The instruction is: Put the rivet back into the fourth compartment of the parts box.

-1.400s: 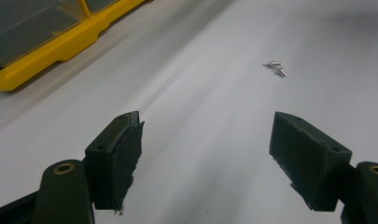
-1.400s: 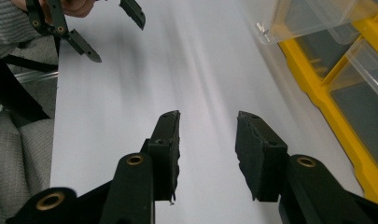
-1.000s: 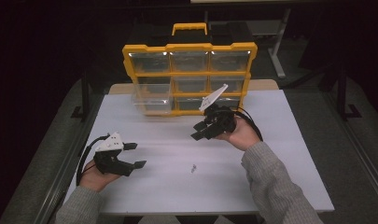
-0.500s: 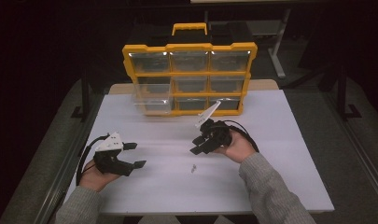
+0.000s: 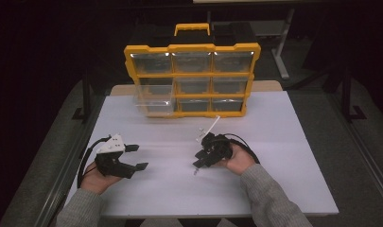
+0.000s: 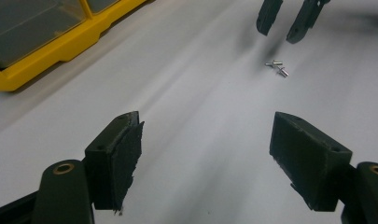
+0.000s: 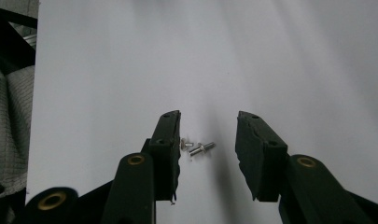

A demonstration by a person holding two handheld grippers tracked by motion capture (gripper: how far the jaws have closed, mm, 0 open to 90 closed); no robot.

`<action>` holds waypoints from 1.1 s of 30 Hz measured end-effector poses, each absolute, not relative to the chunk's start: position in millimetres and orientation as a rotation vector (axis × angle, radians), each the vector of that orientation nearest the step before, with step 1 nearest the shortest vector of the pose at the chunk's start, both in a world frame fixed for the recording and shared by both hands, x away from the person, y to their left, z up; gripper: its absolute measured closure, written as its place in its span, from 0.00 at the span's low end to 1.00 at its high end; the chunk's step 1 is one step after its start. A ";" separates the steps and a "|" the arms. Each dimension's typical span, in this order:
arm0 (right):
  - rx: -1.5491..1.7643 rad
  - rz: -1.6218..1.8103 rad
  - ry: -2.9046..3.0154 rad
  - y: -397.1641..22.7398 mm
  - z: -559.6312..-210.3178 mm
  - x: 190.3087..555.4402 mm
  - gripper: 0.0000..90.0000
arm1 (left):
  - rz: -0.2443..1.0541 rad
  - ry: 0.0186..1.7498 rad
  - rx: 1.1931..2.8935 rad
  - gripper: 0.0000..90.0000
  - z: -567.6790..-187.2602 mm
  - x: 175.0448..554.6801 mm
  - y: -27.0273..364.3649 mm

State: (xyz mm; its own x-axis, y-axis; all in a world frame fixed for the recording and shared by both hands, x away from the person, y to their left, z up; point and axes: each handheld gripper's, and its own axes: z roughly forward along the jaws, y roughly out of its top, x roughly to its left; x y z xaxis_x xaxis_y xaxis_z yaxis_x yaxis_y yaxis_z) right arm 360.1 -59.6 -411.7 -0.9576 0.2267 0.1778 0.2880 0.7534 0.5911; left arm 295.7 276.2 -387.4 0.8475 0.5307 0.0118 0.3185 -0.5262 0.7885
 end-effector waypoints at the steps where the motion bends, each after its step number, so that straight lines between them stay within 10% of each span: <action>1: -0.422 -0.979 -2.849 -58.9 -413.9 359.4 0.66 | 0.316 0.617 2.164 0.27 -387.4 295.6 276.3; 33: -0.450 -0.905 -2.907 -60.2 -434.1 358.9 0.83 | 0.319 0.617 2.164 0.27 -386.6 295.4 277.0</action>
State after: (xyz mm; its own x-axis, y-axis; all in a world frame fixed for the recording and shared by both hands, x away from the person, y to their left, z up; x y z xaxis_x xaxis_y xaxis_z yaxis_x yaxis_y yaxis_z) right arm 358.9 -60.2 -434.1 -0.9552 0.2574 0.1463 0.2949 0.7844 0.5457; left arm 295.4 277.0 -386.6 0.8464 0.5324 0.0125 0.3181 -0.5243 0.7899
